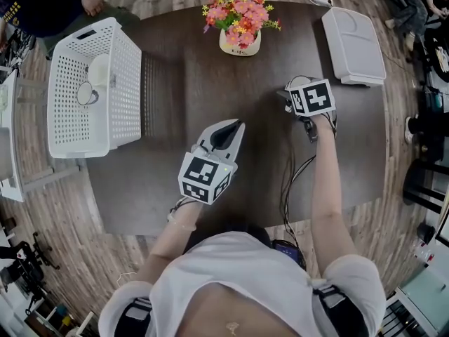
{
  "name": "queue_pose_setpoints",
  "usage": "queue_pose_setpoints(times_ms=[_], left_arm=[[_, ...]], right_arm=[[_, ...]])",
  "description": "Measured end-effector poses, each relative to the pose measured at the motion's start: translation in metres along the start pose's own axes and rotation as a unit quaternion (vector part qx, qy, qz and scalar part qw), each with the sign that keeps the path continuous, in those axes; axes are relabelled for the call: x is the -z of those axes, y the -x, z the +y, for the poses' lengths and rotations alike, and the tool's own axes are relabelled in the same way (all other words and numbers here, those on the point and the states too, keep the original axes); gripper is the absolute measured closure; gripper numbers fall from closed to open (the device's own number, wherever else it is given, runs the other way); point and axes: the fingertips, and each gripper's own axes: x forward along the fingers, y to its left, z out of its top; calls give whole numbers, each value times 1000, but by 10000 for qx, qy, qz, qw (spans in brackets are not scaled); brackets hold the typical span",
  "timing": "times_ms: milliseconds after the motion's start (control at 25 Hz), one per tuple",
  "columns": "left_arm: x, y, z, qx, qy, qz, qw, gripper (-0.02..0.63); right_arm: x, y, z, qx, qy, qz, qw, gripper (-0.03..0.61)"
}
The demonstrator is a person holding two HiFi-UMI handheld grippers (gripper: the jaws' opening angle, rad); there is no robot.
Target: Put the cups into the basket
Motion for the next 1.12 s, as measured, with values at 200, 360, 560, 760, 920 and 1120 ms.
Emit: queue_pose_setpoints(times_ms=[200, 360, 560, 760, 920, 1120], left_arm=[[-5, 7, 3, -56, -22, -63, 10000, 602], [-8, 15, 4, -78, -39, -111, 9999, 603], [-12, 27, -1, -85, -104, -166, 9998, 603], [-17, 41, -6, -92, -201, -255, 9994, 603], [-17, 53, -10, -92, -233, -314, 9992, 603], [-14, 66, -16, -57, -184, -387, 9991, 603]], right_arm=[[5, 2, 5, 54, 134, 119, 9998, 141], [11, 5, 13, 16, 151, 182, 9997, 141], [14, 15, 23, 5, 125, 112, 9999, 141], [14, 28, 32, 26, 157, 39, 9999, 141], [21, 37, 43, 4, 195, 49, 9998, 141], [34, 47, 56, -18, 257, 140, 9996, 141]])
